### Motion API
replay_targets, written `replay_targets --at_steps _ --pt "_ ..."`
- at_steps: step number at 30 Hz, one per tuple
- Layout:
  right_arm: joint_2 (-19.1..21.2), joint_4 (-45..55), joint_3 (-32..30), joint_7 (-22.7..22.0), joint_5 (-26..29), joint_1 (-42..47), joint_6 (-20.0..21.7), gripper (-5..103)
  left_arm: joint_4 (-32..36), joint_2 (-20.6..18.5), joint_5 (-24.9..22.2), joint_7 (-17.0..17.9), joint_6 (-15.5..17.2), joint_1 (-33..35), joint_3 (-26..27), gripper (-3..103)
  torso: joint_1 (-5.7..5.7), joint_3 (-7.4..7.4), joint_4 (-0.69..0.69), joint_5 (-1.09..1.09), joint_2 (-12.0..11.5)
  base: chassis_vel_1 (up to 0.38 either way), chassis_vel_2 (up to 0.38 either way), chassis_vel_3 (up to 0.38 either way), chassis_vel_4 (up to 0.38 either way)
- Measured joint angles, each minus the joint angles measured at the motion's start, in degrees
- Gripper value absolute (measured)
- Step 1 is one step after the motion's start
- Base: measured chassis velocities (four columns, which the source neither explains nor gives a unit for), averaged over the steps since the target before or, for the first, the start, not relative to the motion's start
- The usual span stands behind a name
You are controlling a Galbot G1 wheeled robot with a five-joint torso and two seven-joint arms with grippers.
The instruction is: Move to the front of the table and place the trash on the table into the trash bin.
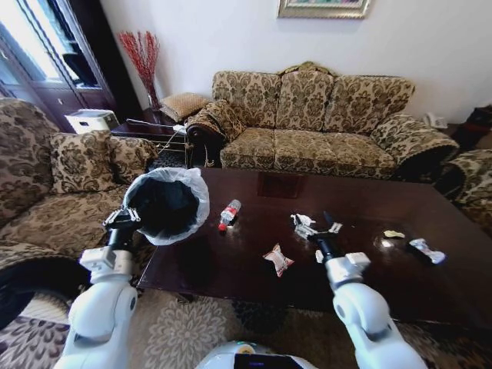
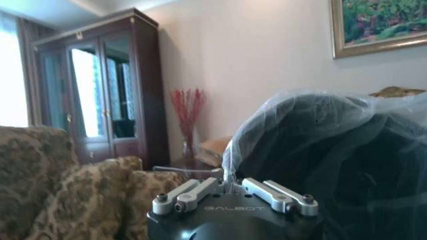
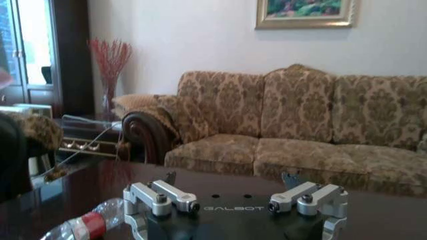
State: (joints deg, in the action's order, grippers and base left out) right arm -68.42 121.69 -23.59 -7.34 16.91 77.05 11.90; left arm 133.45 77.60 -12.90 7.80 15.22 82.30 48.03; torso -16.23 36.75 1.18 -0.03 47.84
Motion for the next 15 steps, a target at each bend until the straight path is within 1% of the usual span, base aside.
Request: replay_targets --at_steps 1,2,3,4,5,6,7,9,10,13,15 --pt "0.1 -1.1 0.9 -0.1 0.0 -1.3 -0.1 100 0.0 0.0 -0.7 0.0 0.0 0.1 0.0 2 0.00 0.00 0.01 0.01 0.0 0.000 0.000 0.000 0.000" --pt "0.3 -4.1 3.6 -0.2 0.1 -5.1 -0.2 100 -0.1 -0.1 -2.6 0.1 0.1 0.3 -0.4 2 0.01 0.00 0.09 0.03 0.0 0.000 0.000 0.000 0.000" --pt "0.3 -4.1 3.6 -0.2 0.1 -5.1 -0.2 100 -0.1 -0.1 -2.6 0.1 0.1 0.3 -0.4 2 0.01 0.00 0.09 0.03 0.0 0.000 0.000 0.000 0.000" --pt "0.2 -5.9 5.3 -0.4 0.2 -7.5 -0.4 100 -0.1 -0.2 -3.3 0.2 0.1 0.2 -0.7 2 0.00 -0.01 0.09 0.03 0.0 0.000 0.000 0.000 0.000" --pt "0.0 -7.9 7.3 -0.7 0.4 -10.2 -0.5 100 -0.2 -0.2 -3.6 0.2 0.1 0.2 -0.9 2 0.00 -0.01 0.05 0.01 0.0 0.000 0.000 0.000 0.000" --pt "-0.5 -11.1 10.5 -1.1 0.8 -14.6 -0.4 100 -0.2 0.1 -3.5 0.6 0.1 0.2 -0.9 2 0.00 0.00 0.06 0.00 0.0 0.000 0.000 0.000 0.000" --pt "-0.5 -11.1 10.5 -1.1 0.8 -14.6 -0.4 100 -0.2 0.1 -3.5 0.6 0.1 0.2 -0.9 2 0.00 0.00 0.06 0.00 0.0 0.000 0.000 0.000 0.000" --pt "-1.7 -16.3 15.3 -1.7 2.3 -20.5 0.0 100 -0.7 0.3 -2.3 2.5 -0.5 -0.1 -0.1 2 0.00 0.00 0.08 0.01 0.0 0.000 0.000 0.000 0.000" --pt "-1.7 -16.3 15.3 -1.7 2.3 -20.5 0.0 100 -0.7 0.3 -2.3 2.5 -0.5 -0.1 -0.1 2 0.00 0.00 0.08 0.01 0.0 0.000 0.000 0.000 0.000" --pt "-4.6 -24.4 22.1 -2.5 4.7 -29.0 0.4 100 -2.6 -0.4 -1.8 4.5 -1.1 -1.2 1.9 1 0.00 0.00 0.08 0.00 0.0 0.000 0.000 0.000 0.000" --pt "-4.8 -25.0 22.6 -2.5 4.8 -29.6 0.5 100 -2.8 -0.6 -1.8 4.6 -1.1 -1.4 2.2 1 0.00 0.00 0.07 -0.01 0.0 0.000 0.000 0.000 0.000"
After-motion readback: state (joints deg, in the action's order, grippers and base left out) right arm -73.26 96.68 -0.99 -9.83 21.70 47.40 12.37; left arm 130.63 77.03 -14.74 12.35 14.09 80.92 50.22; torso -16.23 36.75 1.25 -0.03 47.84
